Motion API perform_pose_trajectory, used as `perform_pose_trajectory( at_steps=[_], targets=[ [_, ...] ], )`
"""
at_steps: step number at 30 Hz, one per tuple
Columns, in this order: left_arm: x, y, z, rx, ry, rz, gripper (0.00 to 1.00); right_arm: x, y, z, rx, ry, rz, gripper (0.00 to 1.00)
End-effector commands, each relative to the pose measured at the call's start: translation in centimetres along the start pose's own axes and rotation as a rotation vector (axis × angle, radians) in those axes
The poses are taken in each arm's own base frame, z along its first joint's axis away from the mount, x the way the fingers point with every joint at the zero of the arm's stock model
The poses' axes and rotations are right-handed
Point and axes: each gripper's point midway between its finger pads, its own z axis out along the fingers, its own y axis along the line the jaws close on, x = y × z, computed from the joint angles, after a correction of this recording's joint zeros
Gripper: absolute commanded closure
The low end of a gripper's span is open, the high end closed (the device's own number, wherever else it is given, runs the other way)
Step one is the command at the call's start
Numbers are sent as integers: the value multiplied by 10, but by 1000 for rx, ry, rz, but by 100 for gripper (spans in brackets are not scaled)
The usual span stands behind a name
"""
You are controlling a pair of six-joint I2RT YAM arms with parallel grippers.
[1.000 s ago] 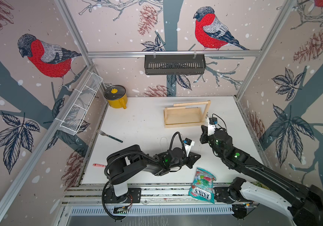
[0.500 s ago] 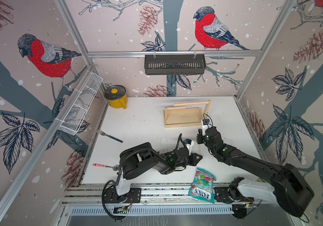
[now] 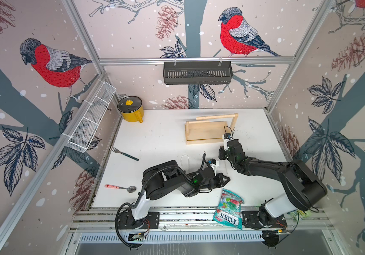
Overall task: Take the necklace off the jewelry display stand
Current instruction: Place the necklace at the center of the board.
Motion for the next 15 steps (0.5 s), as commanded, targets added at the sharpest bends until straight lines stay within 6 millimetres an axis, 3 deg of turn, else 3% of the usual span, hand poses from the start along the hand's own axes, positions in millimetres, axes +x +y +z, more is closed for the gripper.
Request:
perform_pose_trajectory(
  at_steps=[1, 15],
  targets=[
    [1, -3, 4, 15, 11, -33, 99, -10, 7, 10, -39, -24, 5, 98],
    [-5, 24, 6, -97, 13, -65, 90, -5, -9, 31, 18, 23, -20, 95]
  ],
)
